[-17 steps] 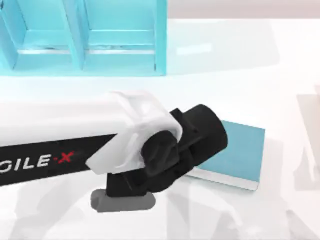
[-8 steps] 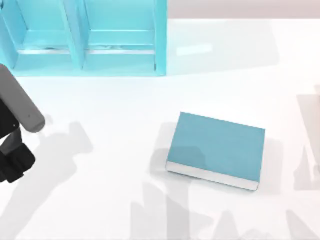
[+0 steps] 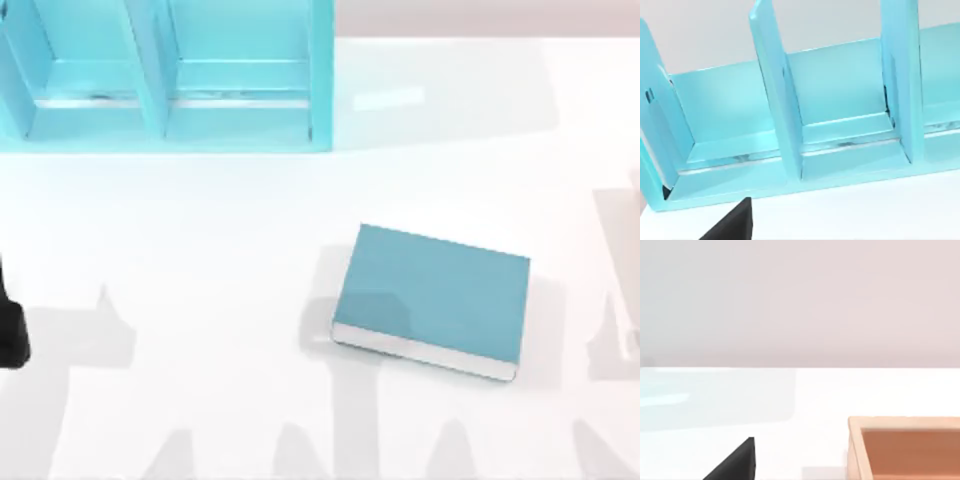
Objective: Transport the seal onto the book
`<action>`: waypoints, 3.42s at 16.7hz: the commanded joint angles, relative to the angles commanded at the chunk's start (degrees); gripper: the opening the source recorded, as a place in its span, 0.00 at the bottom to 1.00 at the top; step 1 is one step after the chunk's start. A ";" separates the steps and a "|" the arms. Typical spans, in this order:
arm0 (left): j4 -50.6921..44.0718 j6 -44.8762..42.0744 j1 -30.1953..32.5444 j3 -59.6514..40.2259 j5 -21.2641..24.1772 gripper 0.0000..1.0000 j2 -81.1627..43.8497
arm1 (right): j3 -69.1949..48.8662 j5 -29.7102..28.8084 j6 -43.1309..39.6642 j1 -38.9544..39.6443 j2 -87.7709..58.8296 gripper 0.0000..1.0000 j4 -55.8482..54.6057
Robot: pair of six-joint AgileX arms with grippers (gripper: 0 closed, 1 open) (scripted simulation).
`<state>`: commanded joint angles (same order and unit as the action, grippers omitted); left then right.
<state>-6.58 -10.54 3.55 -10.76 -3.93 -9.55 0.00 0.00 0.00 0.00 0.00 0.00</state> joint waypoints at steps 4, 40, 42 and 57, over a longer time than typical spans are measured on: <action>5.56 8.65 -3.03 9.02 3.44 1.00 8.03 | 0.00 0.00 0.00 0.00 0.00 1.00 0.00; 6.58 10.54 -3.55 10.76 3.93 1.00 9.55 | -96.11 -0.18 -22.81 -23.64 -106.48 1.00 76.18; 6.58 10.54 -3.55 10.76 3.93 1.00 9.55 | -98.25 0.03 -23.35 -24.22 -109.28 1.00 78.32; 6.58 10.54 -3.55 10.76 3.93 1.00 9.55 | -83.46 0.07 -23.23 -24.14 -112.50 1.00 60.53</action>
<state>0.00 0.00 0.00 0.00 0.00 0.00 -83.46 0.07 -23.23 -24.14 -112.50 60.53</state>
